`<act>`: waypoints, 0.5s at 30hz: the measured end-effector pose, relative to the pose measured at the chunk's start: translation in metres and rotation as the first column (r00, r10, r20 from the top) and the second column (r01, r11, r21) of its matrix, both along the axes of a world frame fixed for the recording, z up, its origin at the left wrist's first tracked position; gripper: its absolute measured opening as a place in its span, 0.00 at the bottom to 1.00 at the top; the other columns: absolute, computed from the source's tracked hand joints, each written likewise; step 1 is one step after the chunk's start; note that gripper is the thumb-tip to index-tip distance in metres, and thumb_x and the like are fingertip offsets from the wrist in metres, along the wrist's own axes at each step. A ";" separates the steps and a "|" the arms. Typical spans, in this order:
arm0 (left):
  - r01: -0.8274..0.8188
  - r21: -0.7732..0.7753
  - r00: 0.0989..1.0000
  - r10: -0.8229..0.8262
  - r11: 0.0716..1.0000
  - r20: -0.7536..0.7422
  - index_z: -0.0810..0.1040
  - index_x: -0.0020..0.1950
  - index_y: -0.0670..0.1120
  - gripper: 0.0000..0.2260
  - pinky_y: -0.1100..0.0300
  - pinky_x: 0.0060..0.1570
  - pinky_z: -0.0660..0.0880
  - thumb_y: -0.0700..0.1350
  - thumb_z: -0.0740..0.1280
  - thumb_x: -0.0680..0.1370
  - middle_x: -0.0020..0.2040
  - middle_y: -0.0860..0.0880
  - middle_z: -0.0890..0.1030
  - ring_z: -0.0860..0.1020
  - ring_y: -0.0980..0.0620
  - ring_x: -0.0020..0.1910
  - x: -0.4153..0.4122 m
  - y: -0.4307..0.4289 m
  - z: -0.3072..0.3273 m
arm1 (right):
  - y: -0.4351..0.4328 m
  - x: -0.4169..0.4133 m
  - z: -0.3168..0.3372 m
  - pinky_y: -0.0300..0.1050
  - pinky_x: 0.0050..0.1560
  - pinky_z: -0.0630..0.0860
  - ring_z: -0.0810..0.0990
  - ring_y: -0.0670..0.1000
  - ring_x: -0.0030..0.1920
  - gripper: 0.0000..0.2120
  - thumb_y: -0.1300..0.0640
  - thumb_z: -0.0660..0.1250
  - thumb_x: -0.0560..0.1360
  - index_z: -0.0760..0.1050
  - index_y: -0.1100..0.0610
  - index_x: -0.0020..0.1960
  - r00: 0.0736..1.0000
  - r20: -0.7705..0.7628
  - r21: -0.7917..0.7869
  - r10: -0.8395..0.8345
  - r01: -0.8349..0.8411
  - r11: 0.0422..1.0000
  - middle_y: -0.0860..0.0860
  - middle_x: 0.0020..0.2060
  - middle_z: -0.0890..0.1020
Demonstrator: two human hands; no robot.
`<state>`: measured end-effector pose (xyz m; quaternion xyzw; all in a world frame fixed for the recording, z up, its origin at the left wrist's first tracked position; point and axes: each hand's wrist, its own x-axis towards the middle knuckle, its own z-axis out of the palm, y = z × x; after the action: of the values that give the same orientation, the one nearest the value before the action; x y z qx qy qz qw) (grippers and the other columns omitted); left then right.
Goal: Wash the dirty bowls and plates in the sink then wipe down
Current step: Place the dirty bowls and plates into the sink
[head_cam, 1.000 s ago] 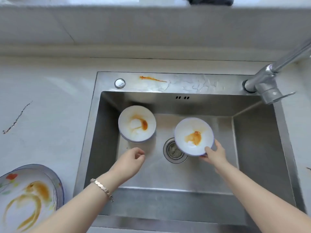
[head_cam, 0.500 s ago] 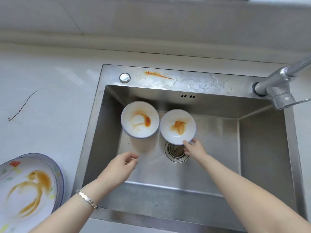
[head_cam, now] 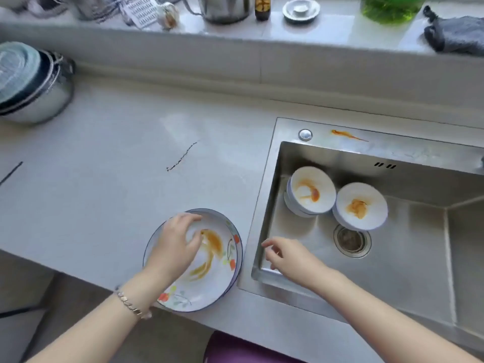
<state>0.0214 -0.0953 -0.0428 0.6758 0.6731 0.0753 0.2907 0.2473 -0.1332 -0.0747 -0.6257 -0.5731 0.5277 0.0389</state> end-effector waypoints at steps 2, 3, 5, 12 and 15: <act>-0.127 -0.044 0.980 0.118 0.991 -0.157 0.70 0.67 0.43 0.18 0.58 0.65 0.60 0.39 0.63 0.77 0.65 0.44 0.72 0.66 0.44 0.66 -0.054 -0.001 -0.001 | 0.006 -0.033 -0.005 0.39 0.48 0.66 0.76 0.55 0.57 0.17 0.56 0.53 0.80 0.68 0.58 0.67 0.999 0.030 0.019 -0.019 0.019 1.000 0.56 0.54 0.81; -0.192 -0.127 0.958 0.158 0.973 -0.240 0.67 0.70 0.43 0.20 0.54 0.65 0.62 0.42 0.62 0.78 0.66 0.43 0.70 0.66 0.43 0.67 -0.077 -0.001 -0.006 | 0.010 -0.047 -0.008 0.41 0.50 0.67 0.75 0.56 0.58 0.18 0.56 0.51 0.81 0.66 0.58 0.69 0.998 0.051 0.011 -0.031 0.031 0.999 0.58 0.55 0.80; -0.284 -0.316 0.933 0.185 0.905 -0.308 0.65 0.71 0.43 0.21 0.53 0.57 0.69 0.46 0.60 0.79 0.61 0.44 0.75 0.72 0.44 0.61 -0.106 -0.003 -0.013 | 0.018 -0.067 -0.018 0.44 0.53 0.68 0.74 0.58 0.60 0.18 0.54 0.50 0.82 0.64 0.58 0.69 0.994 0.089 -0.044 -0.057 0.061 0.997 0.59 0.56 0.79; -0.199 -0.475 0.950 0.288 0.857 0.123 0.76 0.53 0.43 0.06 0.59 0.36 0.79 0.39 0.63 0.78 0.42 0.40 0.82 0.80 0.48 0.36 -0.121 -0.012 -0.027 | 0.018 -0.081 -0.026 0.58 0.59 0.74 0.79 0.57 0.48 0.13 0.59 0.55 0.80 0.72 0.57 0.61 0.922 -0.110 -0.203 -0.372 0.346 0.916 0.59 0.51 0.80; -0.219 -0.470 0.925 0.335 0.855 0.178 0.75 0.53 0.42 0.06 0.56 0.37 0.80 0.37 0.62 0.78 0.43 0.34 0.81 0.80 0.46 0.37 -0.124 -0.017 -0.031 | 0.009 -0.079 -0.028 0.69 0.53 0.72 0.77 0.61 0.39 0.10 0.59 0.56 0.80 0.74 0.53 0.58 0.900 -0.162 -0.203 -0.404 0.370 0.907 0.68 0.47 0.81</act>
<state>-0.1023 -0.1120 -0.0733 0.4718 0.7206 0.0477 0.5059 0.1679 -0.1243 -0.1030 -0.6720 -0.3838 0.6158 0.1481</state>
